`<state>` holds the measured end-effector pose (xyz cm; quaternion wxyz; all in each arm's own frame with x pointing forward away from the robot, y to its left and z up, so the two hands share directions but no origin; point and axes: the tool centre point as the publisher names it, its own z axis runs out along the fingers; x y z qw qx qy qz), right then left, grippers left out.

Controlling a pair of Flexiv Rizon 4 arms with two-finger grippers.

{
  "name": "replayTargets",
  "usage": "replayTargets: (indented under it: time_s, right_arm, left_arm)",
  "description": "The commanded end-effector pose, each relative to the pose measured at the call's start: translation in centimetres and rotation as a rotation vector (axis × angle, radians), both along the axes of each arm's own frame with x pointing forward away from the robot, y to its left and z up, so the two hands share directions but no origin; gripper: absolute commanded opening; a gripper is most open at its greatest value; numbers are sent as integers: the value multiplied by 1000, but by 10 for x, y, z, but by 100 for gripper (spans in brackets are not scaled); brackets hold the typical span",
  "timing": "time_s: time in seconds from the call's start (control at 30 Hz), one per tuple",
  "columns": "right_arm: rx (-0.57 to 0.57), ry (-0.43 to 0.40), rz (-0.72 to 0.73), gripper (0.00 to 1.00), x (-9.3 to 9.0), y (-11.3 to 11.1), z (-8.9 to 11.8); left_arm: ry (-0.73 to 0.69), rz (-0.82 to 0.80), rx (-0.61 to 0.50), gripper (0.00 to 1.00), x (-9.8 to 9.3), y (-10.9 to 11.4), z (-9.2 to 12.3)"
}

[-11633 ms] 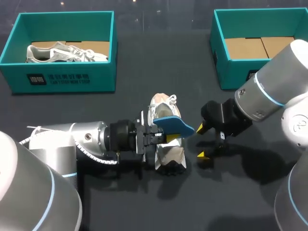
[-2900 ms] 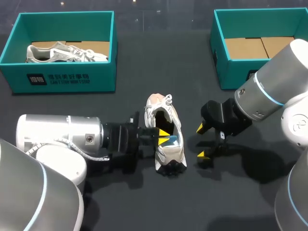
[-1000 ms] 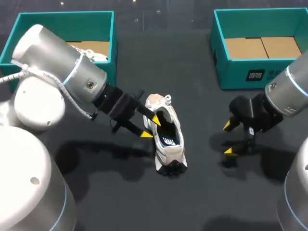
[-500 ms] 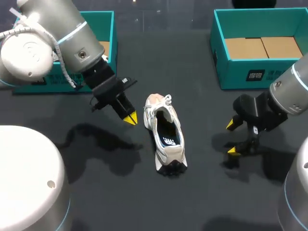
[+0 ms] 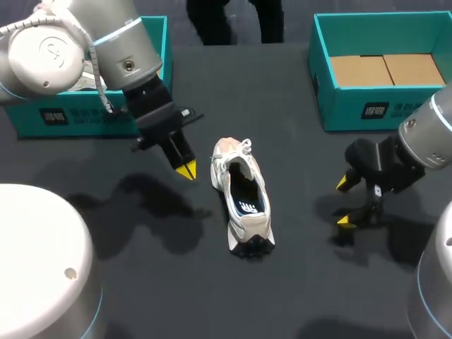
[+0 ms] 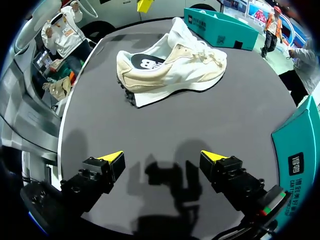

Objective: Take the shoe out of the shoebox, open the shoe tongue, remove and reinsert the insole, then place the shoe into the shoebox

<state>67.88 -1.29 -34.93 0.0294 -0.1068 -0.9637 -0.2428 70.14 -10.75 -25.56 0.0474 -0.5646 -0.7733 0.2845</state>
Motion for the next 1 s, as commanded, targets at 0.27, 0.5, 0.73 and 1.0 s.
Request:
replayTargets:
  time_s: [0.27, 0.5, 0.73, 1.0]
  right_arm:
    - [-58, 19, -114, 100, -17, -64, 18]
    - [-58, 19, -114, 100, -17, -64, 18]
    - [-58, 19, -114, 100, -17, -64, 18]
    - [-58, 19, -114, 100, -17, -64, 18]
  left_arm:
    - [-68, -197, 95, 0, 10, -13, 4]
    - [-68, -197, 95, 0, 10, -13, 4]
    - [-71, -348, 139, 0, 20, -59, -11]
    - [-95, -401, 183, 0, 16, -70, -15]
